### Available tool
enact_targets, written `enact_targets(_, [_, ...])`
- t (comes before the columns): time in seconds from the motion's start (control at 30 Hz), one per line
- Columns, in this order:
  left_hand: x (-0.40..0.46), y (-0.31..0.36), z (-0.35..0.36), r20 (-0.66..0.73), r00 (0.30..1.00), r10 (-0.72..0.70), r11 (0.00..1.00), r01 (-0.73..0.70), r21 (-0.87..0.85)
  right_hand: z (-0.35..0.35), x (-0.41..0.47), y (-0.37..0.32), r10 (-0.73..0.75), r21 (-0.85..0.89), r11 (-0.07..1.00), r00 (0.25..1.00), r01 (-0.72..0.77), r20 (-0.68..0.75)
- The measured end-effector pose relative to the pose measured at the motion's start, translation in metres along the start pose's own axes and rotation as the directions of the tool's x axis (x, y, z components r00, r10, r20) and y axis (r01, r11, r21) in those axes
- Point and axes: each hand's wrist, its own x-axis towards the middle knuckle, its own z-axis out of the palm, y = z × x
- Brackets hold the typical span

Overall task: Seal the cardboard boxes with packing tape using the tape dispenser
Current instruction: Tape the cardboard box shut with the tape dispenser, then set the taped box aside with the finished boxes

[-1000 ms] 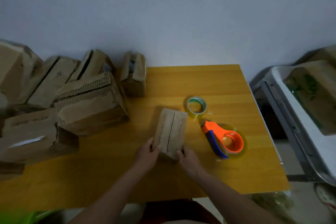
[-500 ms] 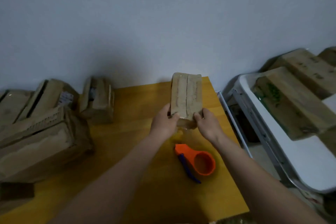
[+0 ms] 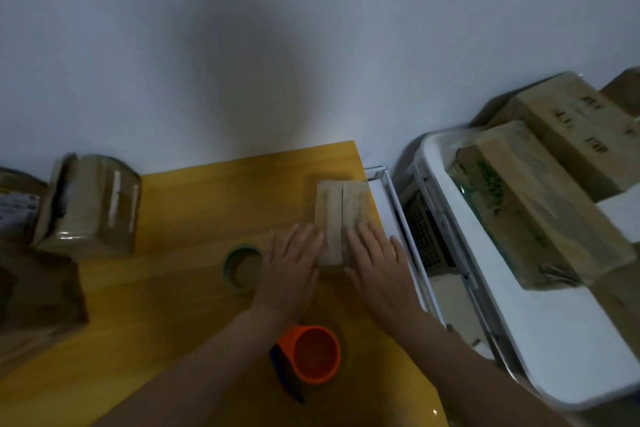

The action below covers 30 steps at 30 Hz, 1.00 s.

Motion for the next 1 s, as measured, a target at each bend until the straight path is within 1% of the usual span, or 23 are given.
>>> enact_targets(0.03, [0.000, -0.004, 0.003, 0.005, 0.995, 0.098, 0.992, -0.098, 0.080, 0.006, -0.001, 0.002, -0.092, -0.031, 0.995, 0.996, 0.092, 0.018])
enact_targets(0.07, [0.002, -0.009, 0.006, 0.038, 0.985, 0.168, 0.972, -0.172, 0.163, 0.008, 0.001, 0.005, -0.153, -0.046, 0.987, 0.988, 0.154, 0.028])
enact_targets(0.1, [0.006, -0.012, 0.008, 0.088, 0.977, 0.196, 0.952, -0.211, 0.221, 0.008, 0.006, 0.010, -0.189, -0.049, 0.981, 0.982, 0.190, 0.022])
enact_targets(0.13, [0.012, -0.012, 0.007, 0.124, 0.974, 0.189, 0.945, -0.215, 0.249, 0.008, 0.014, 0.016, -0.205, -0.060, 0.977, 0.979, 0.205, 0.009])
enact_targets(0.23, [0.042, -0.005, -0.004, 0.229, 0.969, 0.095, 0.956, -0.153, 0.251, -0.001, 0.046, 0.032, -0.210, -0.115, 0.972, 0.977, 0.206, -0.030])
enact_targets(0.3, [0.069, -0.003, -0.007, 0.274, 0.962, 0.010, 0.949, -0.095, 0.301, -0.008, 0.073, 0.041, -0.199, -0.129, 0.973, 0.979, 0.192, -0.043])
enact_targets(0.37, [0.098, -0.006, -0.006, 0.269, 0.961, -0.069, 0.946, -0.023, 0.323, -0.016, 0.099, 0.044, -0.182, -0.117, 0.977, 0.983, 0.178, -0.023])
enact_targets(0.43, [0.122, -0.013, -0.003, 0.244, 0.964, -0.102, 0.944, 0.016, 0.330, -0.025, 0.121, 0.044, -0.178, -0.142, 0.974, 0.984, 0.176, -0.003])
enact_targets(0.5, [0.140, -0.017, -0.007, 0.280, 0.952, -0.125, 0.941, 0.025, 0.337, -0.031, 0.139, 0.044, -0.175, -0.178, 0.968, 0.984, 0.177, 0.023])
enact_targets(0.63, [0.157, -0.015, -0.021, 0.344, 0.928, -0.144, 0.950, 0.033, 0.310, -0.037, 0.153, 0.040, -0.120, -0.227, 0.964, 0.990, 0.135, 0.078])
enact_targets(0.73, [0.154, -0.012, -0.029, 0.375, 0.915, -0.149, 0.969, 0.060, 0.240, -0.045, 0.150, 0.035, -0.104, -0.219, 0.968, 0.990, 0.123, 0.096])
enact_targets(0.83, [0.134, -0.018, -0.039, 0.319, 0.930, -0.180, 0.979, 0.137, 0.152, -0.055, 0.146, 0.021, -0.124, -0.210, 0.969, 0.992, 0.130, 0.037])
enact_targets(0.9, [0.109, -0.029, -0.045, 0.284, 0.936, -0.209, 0.971, 0.164, 0.176, -0.060, 0.138, 0.001, -0.176, -0.229, 0.958, 0.984, 0.173, 0.004])
enact_targets(1.0, [0.055, -0.058, -0.054, 0.331, 0.904, -0.269, 0.949, 0.190, 0.253, -0.060, 0.122, -0.043, -0.257, -0.248, 0.933, 0.965, 0.261, 0.048])
